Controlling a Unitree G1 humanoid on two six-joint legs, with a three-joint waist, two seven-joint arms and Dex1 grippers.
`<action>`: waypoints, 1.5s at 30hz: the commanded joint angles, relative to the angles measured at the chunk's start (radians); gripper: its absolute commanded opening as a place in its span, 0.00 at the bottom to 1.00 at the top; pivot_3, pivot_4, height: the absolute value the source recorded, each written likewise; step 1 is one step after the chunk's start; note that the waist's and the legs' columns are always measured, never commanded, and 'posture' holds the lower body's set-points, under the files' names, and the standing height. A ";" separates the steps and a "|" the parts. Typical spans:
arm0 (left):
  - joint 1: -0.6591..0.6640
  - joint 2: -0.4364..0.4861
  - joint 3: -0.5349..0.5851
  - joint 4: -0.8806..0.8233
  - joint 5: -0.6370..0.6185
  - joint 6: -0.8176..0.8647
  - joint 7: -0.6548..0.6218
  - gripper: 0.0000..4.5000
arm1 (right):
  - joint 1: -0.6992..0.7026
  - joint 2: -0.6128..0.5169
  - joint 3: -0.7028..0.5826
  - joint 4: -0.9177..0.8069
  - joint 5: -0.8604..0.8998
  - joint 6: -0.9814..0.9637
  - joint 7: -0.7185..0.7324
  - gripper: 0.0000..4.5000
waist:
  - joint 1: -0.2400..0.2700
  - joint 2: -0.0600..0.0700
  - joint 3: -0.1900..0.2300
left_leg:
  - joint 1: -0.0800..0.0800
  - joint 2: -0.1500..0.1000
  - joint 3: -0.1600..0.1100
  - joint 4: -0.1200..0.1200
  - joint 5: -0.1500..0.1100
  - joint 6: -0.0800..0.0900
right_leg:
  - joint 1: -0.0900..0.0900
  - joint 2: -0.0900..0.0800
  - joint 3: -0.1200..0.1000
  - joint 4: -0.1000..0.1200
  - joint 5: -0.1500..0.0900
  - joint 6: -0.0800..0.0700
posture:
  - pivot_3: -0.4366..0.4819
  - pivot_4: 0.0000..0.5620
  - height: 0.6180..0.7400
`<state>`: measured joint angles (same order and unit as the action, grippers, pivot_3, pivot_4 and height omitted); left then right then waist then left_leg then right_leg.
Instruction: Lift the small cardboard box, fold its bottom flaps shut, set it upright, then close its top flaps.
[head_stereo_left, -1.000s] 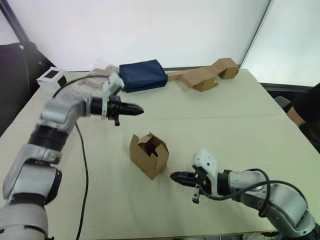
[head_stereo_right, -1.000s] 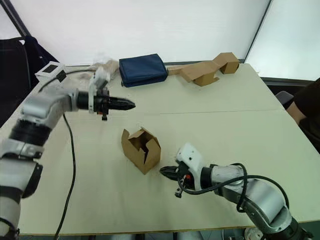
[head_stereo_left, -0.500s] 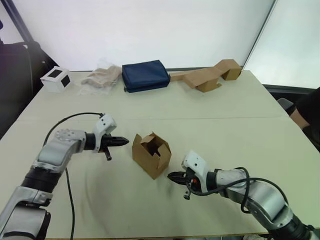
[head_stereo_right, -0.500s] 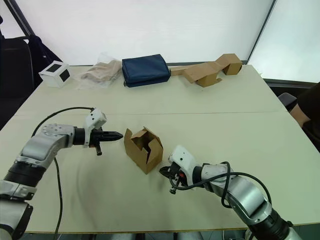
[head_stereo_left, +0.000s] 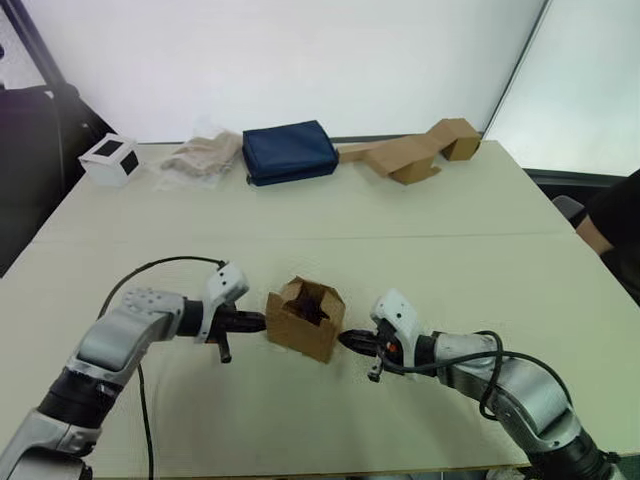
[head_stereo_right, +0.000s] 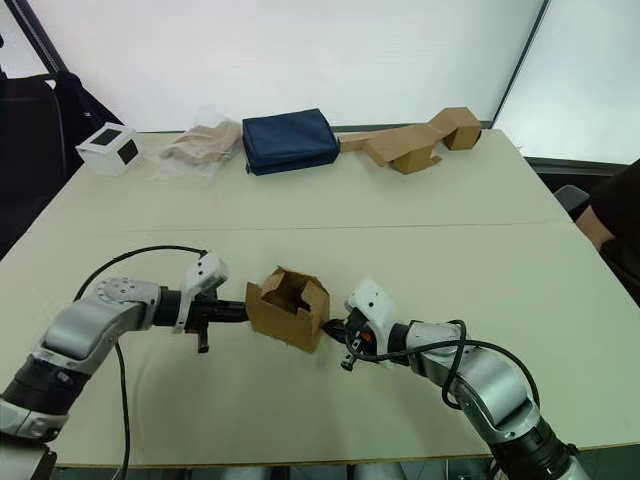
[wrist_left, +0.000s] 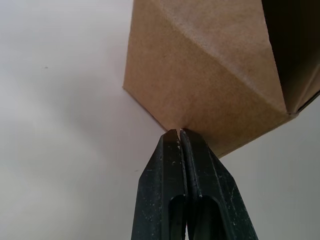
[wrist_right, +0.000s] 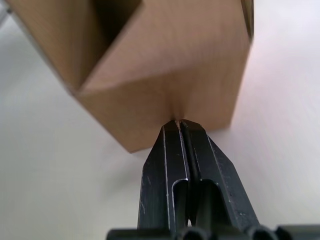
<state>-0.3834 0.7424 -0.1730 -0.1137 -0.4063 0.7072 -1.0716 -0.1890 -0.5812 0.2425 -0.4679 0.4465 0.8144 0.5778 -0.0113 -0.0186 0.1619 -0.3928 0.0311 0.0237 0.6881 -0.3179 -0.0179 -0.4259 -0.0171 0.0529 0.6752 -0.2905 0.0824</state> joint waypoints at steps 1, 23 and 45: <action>0.002 -0.047 -0.010 -0.061 -0.024 0.015 0.019 0.01 | -0.024 0.001 -0.030 0.018 -0.031 -0.042 0.002 0.00 | -0.001 0.000 0.000 | 0.000 0.000 0.000 0.000 0.000 0.000 | 0.000 0.000 0.000 0.000 0.000 0.000 | 0.48 0.27 1.00; 0.005 -0.071 0.032 -0.042 -0.014 -0.006 0.047 0.01 | -0.052 -0.079 -0.078 0.067 -0.081 -0.079 0.143 0.00 | -0.002 0.000 0.000 | 0.000 0.000 0.000 0.000 0.000 0.000 | 0.000 0.000 0.000 0.000 0.000 0.000 | 0.48 0.27 1.00; -0.054 -0.143 0.036 0.016 0.013 -0.049 0.094 0.01 | -0.022 -0.096 -0.092 -0.020 -0.030 -0.009 0.179 0.00 | -0.002 0.000 0.000 | 0.000 0.000 0.000 0.000 0.000 0.000 | 0.000 0.000 0.000 0.000 0.000 0.000 | 0.48 0.27 1.00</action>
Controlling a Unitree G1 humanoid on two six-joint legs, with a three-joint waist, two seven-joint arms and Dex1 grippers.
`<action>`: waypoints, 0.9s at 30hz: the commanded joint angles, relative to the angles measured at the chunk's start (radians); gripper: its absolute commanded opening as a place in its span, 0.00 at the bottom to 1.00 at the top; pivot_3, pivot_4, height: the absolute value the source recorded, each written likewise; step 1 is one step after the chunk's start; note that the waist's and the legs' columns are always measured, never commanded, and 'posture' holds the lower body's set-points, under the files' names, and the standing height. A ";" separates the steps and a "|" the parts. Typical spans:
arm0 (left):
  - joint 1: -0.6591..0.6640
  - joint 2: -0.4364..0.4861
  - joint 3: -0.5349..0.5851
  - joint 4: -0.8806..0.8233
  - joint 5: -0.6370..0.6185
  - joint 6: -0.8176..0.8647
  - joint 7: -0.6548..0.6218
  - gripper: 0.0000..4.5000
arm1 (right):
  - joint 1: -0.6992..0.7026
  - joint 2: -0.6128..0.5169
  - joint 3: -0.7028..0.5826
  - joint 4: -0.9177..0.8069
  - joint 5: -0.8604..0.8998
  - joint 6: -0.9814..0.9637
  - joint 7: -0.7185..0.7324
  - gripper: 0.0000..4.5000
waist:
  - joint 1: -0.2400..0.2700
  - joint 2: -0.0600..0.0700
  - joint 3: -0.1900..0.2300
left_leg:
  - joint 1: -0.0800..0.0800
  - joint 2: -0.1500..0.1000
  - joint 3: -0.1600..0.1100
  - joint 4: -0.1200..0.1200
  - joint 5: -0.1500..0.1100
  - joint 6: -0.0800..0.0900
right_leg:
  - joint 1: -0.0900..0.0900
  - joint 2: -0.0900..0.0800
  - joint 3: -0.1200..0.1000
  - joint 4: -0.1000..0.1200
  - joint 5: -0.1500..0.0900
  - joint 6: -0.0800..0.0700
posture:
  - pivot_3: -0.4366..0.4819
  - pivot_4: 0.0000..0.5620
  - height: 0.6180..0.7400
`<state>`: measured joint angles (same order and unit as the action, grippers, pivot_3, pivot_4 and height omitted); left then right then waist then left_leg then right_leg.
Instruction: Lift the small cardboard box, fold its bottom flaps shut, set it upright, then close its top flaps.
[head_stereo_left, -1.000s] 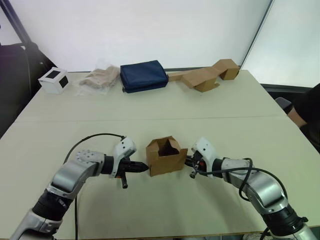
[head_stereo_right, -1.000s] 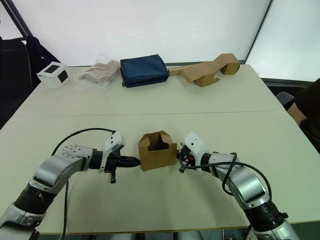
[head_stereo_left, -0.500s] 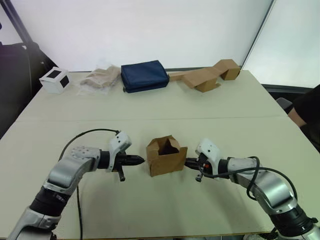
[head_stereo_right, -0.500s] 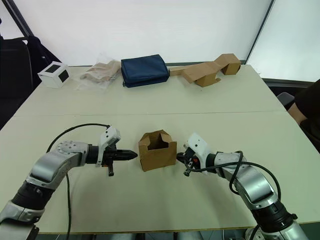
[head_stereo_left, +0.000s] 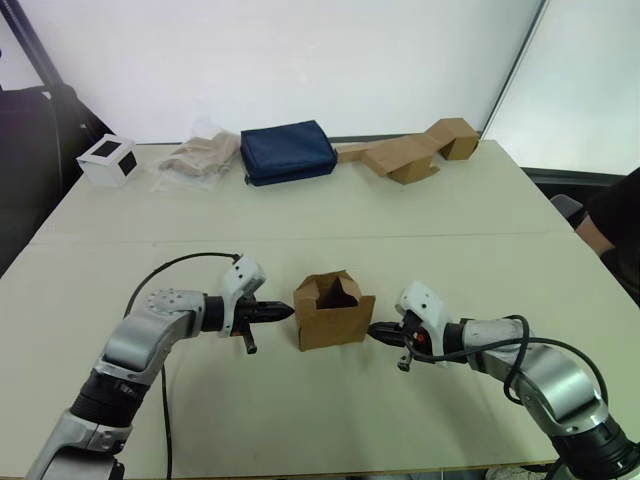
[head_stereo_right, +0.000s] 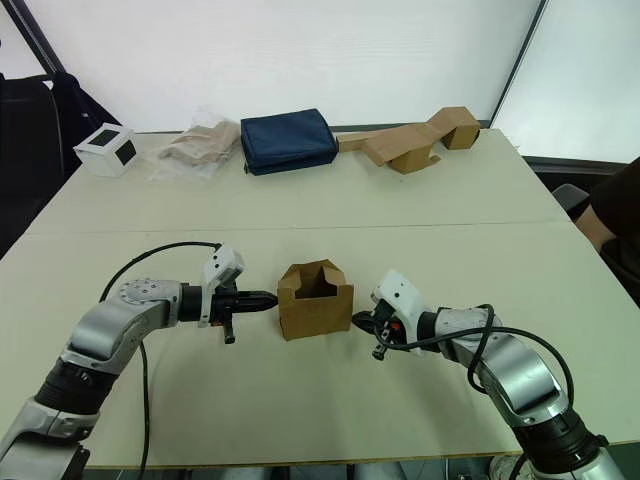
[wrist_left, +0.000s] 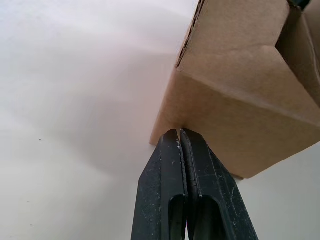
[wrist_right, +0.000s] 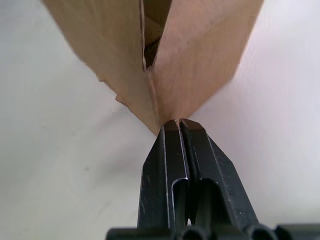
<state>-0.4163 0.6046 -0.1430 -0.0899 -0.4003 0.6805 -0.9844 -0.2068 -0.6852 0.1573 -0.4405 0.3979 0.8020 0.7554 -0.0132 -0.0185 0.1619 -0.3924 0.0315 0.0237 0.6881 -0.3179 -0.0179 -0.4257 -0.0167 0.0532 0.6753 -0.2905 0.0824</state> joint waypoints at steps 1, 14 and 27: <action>-0.023 -0.009 0.008 -0.003 0.009 -0.024 0.013 0.01 | -0.005 0.011 -0.008 -0.047 0.020 0.005 -0.001 0.00 | -0.001 0.000 0.000 | 0.000 0.000 0.000 0.000 0.000 0.000 | 0.000 0.000 0.000 0.000 0.000 0.000 | 0.48 0.27 1.00; -0.085 0.120 0.090 -0.008 -0.078 0.039 -0.097 0.01 | -0.053 -0.091 -0.146 0.003 0.042 -0.028 0.064 0.00 | 0.000 0.000 0.000 | 0.000 0.000 0.000 0.000 0.000 0.000 | 0.000 0.000 0.000 0.000 0.000 0.000 | 0.48 0.27 1.00; -0.198 0.060 0.021 0.027 -0.090 0.044 -0.151 0.01 | -0.206 0.000 -0.112 0.051 0.096 -0.035 0.085 0.00 | -0.002 0.000 0.000 | 0.000 0.000 0.000 0.000 0.000 0.000 | 0.000 0.000 0.000 0.000 0.000 0.000 | 0.48 0.27 1.00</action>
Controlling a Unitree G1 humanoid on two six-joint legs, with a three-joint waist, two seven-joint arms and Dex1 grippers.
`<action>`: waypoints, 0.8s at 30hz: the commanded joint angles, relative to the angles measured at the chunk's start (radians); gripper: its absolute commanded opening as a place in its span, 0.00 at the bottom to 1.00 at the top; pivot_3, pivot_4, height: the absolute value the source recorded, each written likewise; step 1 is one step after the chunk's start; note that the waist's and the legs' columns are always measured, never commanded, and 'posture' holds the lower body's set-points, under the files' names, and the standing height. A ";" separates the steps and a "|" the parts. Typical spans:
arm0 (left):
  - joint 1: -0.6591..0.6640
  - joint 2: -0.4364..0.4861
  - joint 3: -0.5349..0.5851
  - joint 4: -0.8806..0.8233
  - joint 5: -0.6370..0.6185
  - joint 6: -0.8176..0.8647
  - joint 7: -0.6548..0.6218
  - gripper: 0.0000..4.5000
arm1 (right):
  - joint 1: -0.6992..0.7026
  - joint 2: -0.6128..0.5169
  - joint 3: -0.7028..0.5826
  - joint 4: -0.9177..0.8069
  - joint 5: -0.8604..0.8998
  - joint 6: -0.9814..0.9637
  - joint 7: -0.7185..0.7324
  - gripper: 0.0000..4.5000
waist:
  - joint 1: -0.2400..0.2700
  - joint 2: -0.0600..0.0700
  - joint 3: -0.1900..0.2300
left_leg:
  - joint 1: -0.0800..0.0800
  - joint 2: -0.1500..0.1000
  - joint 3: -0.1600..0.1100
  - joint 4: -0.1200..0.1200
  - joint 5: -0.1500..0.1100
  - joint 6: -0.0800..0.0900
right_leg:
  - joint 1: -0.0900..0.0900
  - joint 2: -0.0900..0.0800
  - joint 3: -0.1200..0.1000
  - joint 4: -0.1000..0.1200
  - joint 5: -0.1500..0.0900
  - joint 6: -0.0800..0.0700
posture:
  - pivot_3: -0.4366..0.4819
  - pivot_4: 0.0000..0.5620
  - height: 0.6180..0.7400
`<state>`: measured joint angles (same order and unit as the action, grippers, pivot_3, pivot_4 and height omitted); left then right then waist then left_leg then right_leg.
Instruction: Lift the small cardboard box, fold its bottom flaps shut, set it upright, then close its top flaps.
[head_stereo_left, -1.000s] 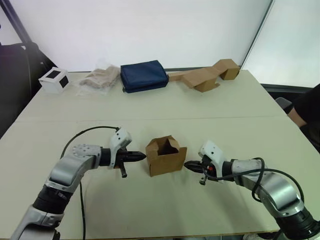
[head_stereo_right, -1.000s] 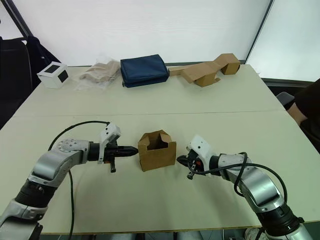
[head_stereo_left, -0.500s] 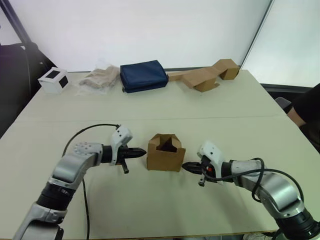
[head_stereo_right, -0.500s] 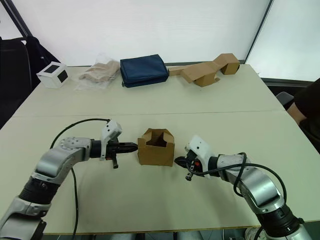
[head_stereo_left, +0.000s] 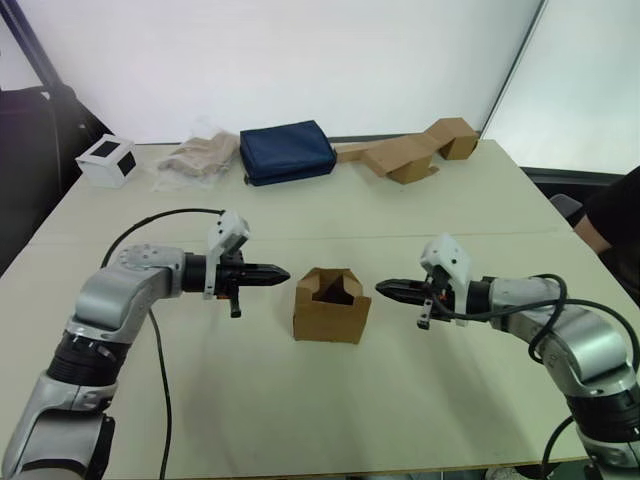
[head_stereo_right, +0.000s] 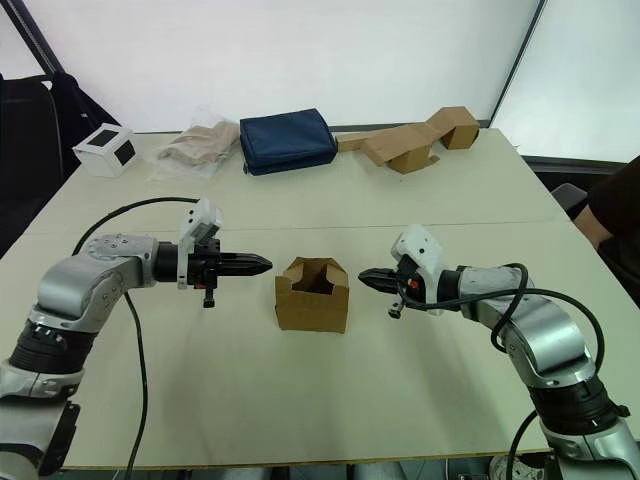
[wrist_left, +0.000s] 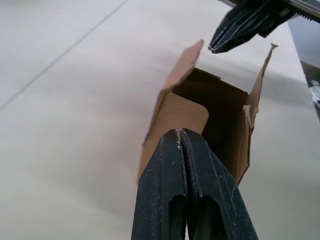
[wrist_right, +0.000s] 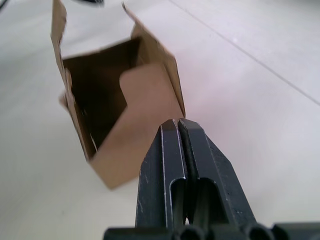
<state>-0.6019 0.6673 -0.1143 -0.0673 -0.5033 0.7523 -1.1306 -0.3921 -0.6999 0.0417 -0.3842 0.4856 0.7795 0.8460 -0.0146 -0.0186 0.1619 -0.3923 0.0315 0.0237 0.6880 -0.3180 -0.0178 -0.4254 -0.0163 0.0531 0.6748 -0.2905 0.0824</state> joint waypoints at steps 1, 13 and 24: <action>-0.013 -0.009 -0.014 0.007 0.017 -0.031 -0.002 0.01 | -0.024 0.023 0.009 -0.003 0.005 -0.018 -0.008 0.00 | 0.000 0.000 0.000 | 0.000 0.000 0.000 0.000 0.000 0.000 | 0.000 0.000 0.000 0.000 0.000 0.000 | 0.48 0.27 1.00; 0.023 -0.057 -0.087 0.006 0.121 -0.117 0.051 0.01 | -0.056 0.048 0.129 0.088 -0.096 -0.107 0.014 0.00 | 0.000 0.000 0.000 | 0.000 0.000 0.000 0.000 0.000 0.000 | 0.000 0.000 0.000 0.000 0.000 0.000 | 0.48 0.27 1.00; 0.038 -0.110 0.005 -0.023 0.065 -0.094 0.134 0.01 | -0.061 0.059 0.140 0.103 -0.140 -0.133 0.014 0.00 | 0.001 0.000 0.000 | 0.000 0.000 0.000 0.000 0.000 0.000 | 0.000 -0.001 0.000 0.000 0.000 0.000 | 0.48 0.27 1.00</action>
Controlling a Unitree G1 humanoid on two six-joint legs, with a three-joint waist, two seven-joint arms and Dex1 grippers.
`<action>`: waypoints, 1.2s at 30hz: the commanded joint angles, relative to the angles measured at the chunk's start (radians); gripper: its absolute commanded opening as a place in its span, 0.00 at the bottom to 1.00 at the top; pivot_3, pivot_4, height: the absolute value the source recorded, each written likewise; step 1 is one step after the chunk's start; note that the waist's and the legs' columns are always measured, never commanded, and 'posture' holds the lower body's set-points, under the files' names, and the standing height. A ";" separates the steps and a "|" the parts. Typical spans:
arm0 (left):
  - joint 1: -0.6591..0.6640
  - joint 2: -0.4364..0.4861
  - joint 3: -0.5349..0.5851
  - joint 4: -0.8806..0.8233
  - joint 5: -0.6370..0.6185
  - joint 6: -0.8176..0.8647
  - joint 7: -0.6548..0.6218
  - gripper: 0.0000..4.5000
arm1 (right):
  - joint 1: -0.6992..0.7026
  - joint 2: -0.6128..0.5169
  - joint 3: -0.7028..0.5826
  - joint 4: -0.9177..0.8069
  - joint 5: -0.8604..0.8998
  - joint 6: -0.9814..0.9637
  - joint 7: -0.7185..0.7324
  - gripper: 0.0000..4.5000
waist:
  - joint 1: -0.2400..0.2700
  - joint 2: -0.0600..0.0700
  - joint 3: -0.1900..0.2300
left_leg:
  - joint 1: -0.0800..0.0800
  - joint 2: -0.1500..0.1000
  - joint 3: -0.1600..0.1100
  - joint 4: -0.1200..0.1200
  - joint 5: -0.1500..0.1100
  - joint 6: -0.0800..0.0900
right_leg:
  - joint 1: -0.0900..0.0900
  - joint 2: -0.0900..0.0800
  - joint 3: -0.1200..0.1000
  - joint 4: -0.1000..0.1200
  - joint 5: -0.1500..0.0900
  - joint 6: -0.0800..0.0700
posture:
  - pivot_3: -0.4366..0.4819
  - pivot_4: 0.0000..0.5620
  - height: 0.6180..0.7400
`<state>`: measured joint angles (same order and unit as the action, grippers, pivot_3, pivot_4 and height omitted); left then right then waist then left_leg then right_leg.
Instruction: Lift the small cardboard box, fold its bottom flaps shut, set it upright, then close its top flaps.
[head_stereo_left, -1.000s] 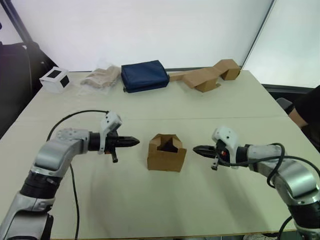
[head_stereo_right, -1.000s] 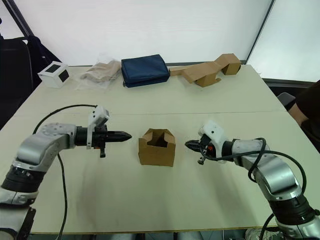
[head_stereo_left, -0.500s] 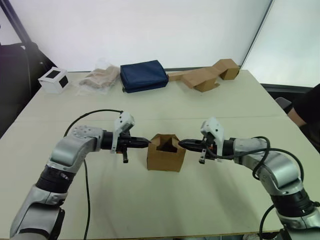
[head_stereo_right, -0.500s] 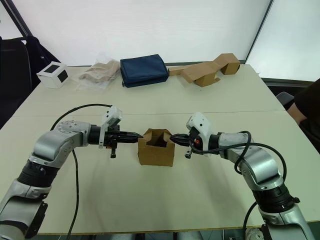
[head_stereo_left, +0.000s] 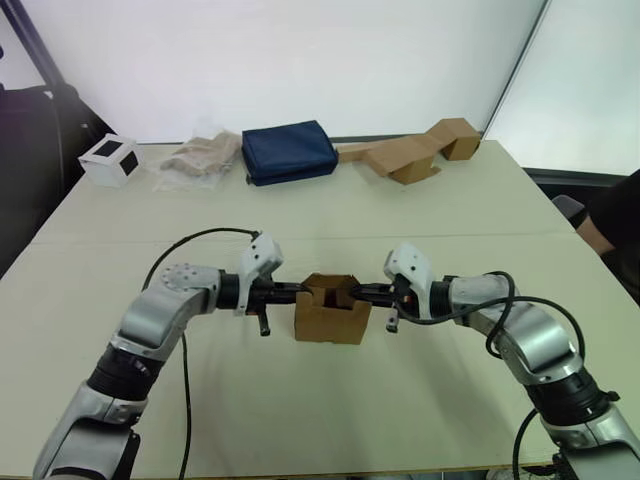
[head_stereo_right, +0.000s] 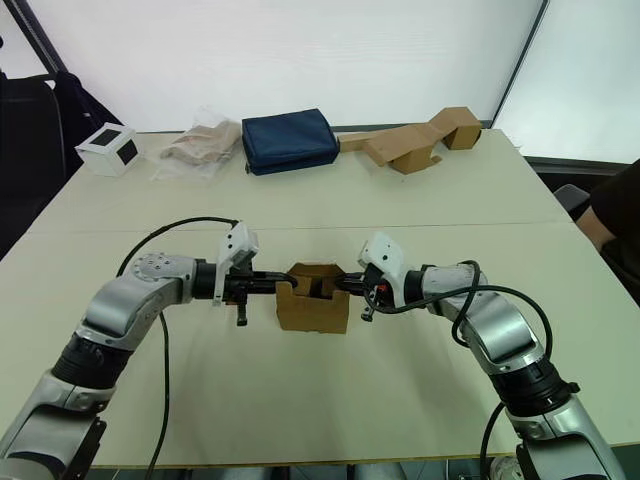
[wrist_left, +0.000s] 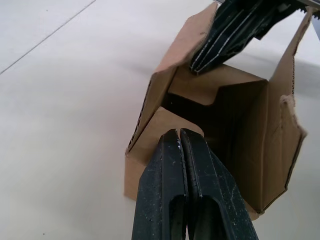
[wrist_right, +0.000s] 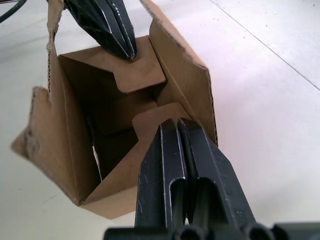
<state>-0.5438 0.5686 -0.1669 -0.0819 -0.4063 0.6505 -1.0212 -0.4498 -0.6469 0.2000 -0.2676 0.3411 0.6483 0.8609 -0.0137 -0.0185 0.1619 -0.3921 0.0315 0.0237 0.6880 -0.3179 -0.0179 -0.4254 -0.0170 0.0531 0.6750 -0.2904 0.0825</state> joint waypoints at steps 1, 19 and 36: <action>-0.027 -0.016 0.078 -0.003 -0.040 0.010 0.038 0.01 | -0.004 0.007 -0.031 -0.019 0.013 -0.001 -0.002 0.00 | 0.000 0.000 0.000 | 0.000 0.000 0.000 0.000 0.000 0.000 | 0.000 0.000 0.000 0.000 0.000 0.000 | 0.48 0.27 1.00; -0.266 -0.015 0.072 0.606 0.077 -0.228 -0.145 0.01 | -0.045 -0.109 -0.312 -0.361 0.329 0.265 -0.066 0.00 | 0.002 0.000 0.000 | 0.000 -0.001 0.000 -0.001 0.000 0.000 | 0.000 0.000 -0.001 -0.001 0.000 0.000 | 0.48 0.27 1.00; -0.294 -0.168 -0.016 0.799 0.197 -0.341 -0.280 0.01 | 0.005 -0.137 0.000 -0.489 0.237 0.251 -0.133 0.00 | 0.000 0.000 0.000 | -0.001 -0.001 0.000 -0.001 0.000 0.000 | 0.000 0.000 -0.001 -0.001 0.000 0.000 | 0.48 0.27 1.00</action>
<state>-0.8222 0.4065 -0.1814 0.7365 -0.2184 0.3232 -1.3025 -0.4353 -0.7735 0.1829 -0.7619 0.6137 0.9349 0.7189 -0.0134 -0.0187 0.1622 -0.3930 0.0309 0.0233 0.6872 -0.3180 -0.0177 -0.4258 -0.0165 0.0523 0.6737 -0.2905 0.0825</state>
